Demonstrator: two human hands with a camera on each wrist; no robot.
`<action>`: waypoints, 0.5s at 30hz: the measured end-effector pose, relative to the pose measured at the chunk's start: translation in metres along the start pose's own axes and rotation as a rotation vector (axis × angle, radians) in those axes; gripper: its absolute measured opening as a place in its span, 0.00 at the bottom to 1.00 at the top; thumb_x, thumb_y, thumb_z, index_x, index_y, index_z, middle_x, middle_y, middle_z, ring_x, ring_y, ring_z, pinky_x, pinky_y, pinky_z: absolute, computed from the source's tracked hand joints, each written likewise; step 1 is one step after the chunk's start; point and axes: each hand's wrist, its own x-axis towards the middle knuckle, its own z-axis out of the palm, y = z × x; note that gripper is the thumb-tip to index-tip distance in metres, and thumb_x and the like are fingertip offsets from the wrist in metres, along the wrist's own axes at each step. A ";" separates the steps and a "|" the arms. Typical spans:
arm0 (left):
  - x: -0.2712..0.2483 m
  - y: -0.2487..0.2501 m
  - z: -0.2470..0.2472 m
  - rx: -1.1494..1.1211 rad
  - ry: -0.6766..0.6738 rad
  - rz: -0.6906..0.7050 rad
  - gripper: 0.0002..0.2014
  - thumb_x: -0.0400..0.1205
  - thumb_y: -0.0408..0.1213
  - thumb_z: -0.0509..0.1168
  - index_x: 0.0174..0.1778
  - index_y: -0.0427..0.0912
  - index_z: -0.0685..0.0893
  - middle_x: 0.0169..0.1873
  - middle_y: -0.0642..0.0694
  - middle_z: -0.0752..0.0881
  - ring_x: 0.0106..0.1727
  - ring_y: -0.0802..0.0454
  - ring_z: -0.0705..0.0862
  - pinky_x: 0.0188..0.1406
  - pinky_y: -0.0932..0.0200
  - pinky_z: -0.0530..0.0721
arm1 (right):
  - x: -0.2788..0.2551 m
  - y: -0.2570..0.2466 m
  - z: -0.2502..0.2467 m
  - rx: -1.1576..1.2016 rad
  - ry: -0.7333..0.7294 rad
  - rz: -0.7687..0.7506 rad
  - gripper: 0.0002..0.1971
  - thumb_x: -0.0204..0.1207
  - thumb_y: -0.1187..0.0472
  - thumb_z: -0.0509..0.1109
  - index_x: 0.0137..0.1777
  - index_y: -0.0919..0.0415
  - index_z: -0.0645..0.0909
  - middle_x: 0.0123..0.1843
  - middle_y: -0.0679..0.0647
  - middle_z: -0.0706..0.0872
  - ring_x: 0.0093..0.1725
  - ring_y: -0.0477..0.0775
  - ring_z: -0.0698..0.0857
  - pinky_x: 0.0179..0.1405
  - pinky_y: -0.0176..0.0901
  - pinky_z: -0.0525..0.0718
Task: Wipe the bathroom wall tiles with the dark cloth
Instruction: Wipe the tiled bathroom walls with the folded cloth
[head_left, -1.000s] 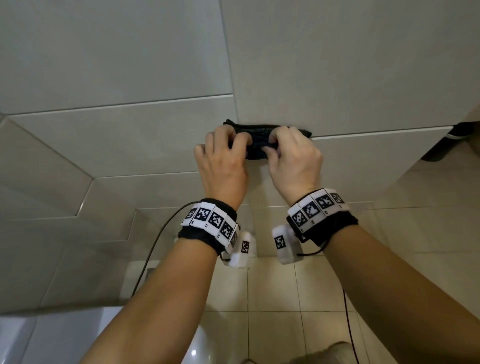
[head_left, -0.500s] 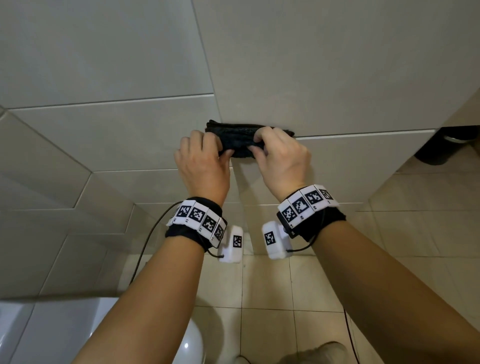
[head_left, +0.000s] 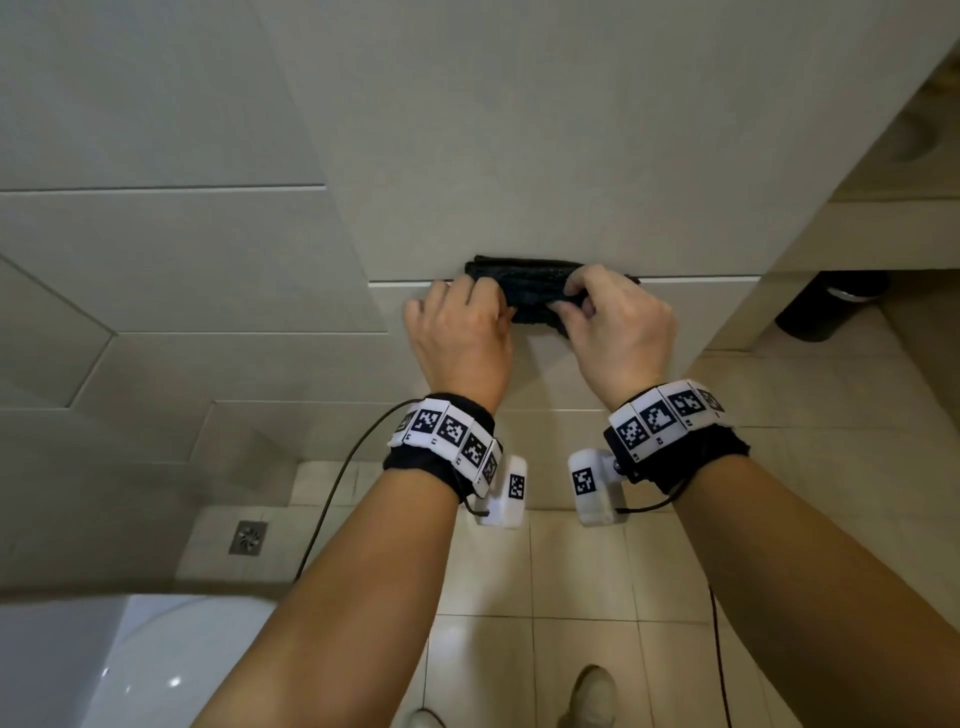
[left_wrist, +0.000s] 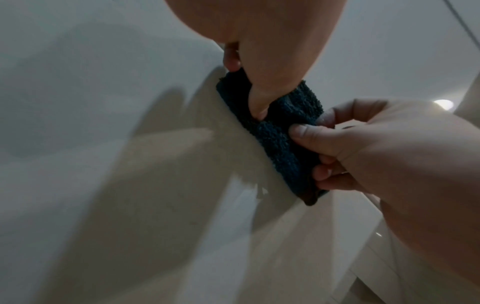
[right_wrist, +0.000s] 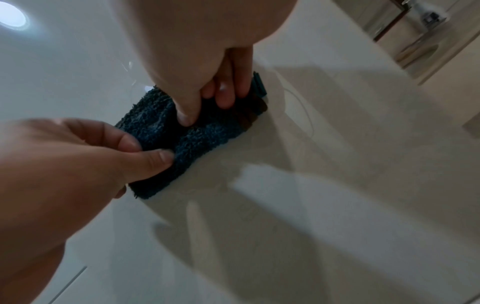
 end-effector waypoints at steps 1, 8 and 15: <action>-0.001 0.013 0.003 -0.003 0.008 -0.006 0.08 0.70 0.39 0.75 0.34 0.46 0.81 0.33 0.49 0.82 0.39 0.42 0.79 0.41 0.50 0.64 | 0.000 0.010 -0.008 -0.006 0.002 -0.005 0.08 0.71 0.51 0.75 0.45 0.52 0.81 0.36 0.48 0.84 0.36 0.61 0.85 0.30 0.55 0.82; -0.003 0.086 0.019 -0.040 0.051 -0.031 0.05 0.71 0.38 0.72 0.35 0.46 0.81 0.33 0.48 0.82 0.38 0.42 0.79 0.41 0.49 0.66 | 0.009 0.062 -0.055 -0.046 0.052 -0.035 0.07 0.71 0.54 0.77 0.44 0.54 0.83 0.35 0.49 0.85 0.34 0.58 0.85 0.28 0.48 0.80; 0.000 0.134 0.020 -0.117 0.035 -0.016 0.06 0.70 0.36 0.73 0.34 0.46 0.81 0.32 0.49 0.82 0.37 0.43 0.79 0.39 0.49 0.68 | 0.011 0.099 -0.086 -0.042 0.078 -0.029 0.07 0.71 0.56 0.78 0.44 0.55 0.83 0.33 0.47 0.82 0.32 0.54 0.83 0.28 0.44 0.76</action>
